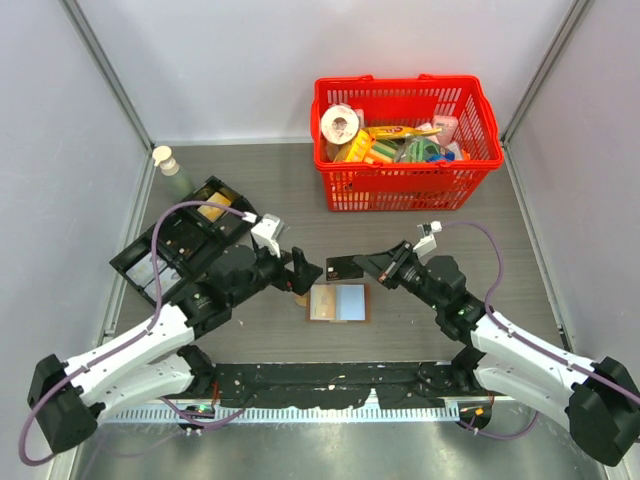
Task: Take the credit cards out of the card holder
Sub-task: Place the credit card in the storage box, then remove the credit card from the card holder.
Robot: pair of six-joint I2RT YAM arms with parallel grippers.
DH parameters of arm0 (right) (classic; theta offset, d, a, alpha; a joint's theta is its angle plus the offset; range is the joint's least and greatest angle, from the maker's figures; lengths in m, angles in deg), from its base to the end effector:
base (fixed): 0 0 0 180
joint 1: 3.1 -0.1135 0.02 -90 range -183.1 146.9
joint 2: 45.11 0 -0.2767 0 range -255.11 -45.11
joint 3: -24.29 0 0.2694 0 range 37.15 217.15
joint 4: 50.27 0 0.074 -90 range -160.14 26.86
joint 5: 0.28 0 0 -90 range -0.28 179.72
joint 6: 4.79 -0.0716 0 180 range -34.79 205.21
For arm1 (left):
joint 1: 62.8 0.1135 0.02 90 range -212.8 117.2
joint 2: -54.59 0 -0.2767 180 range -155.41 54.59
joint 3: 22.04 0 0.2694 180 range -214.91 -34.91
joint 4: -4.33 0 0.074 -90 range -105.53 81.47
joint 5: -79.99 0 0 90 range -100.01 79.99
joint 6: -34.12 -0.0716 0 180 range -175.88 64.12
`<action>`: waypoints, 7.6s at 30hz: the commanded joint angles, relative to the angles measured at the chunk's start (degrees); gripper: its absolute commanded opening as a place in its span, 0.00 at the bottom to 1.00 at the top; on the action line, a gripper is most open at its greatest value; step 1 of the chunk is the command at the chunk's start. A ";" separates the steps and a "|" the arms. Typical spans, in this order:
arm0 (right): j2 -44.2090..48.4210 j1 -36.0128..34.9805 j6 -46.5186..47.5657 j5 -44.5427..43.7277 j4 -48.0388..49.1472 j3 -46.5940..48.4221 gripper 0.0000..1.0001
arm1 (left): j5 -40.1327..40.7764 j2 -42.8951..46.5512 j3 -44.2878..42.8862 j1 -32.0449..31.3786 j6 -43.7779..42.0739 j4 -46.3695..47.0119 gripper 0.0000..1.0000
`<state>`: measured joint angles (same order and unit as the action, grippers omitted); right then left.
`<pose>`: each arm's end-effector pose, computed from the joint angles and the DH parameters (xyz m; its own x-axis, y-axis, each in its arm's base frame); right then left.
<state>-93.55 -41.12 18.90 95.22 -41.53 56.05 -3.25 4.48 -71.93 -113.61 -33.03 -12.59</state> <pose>0.1836 0.1522 0.2232 -0.6736 0.6304 -0.3858 -0.1767 0.3695 0.9123 0.1649 -0.1889 0.2820 -0.4429 -0.0670 -0.8941 0.5715 0.7473 -0.3391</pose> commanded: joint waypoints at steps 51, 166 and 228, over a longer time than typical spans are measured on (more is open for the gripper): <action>14.96 0.32 22.96 -7.69 -17.37 3.42 0.81 | -16.00 13.10 9.24 35.05 21.27 1.18 0.00; -45.60 -30.01 32.47 -32.04 -46.30 35.95 0.61 | -15.64 -23.98 14.95 6.95 32.17 13.37 0.00; -40.41 -28.25 37.57 -36.52 -52.37 37.27 0.78 | -17.58 -25.66 15.74 6.25 30.41 12.67 0.00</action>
<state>-133.64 -69.28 56.61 58.89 -96.18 92.57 -20.80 -20.55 -56.41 -106.75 -1.06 1.14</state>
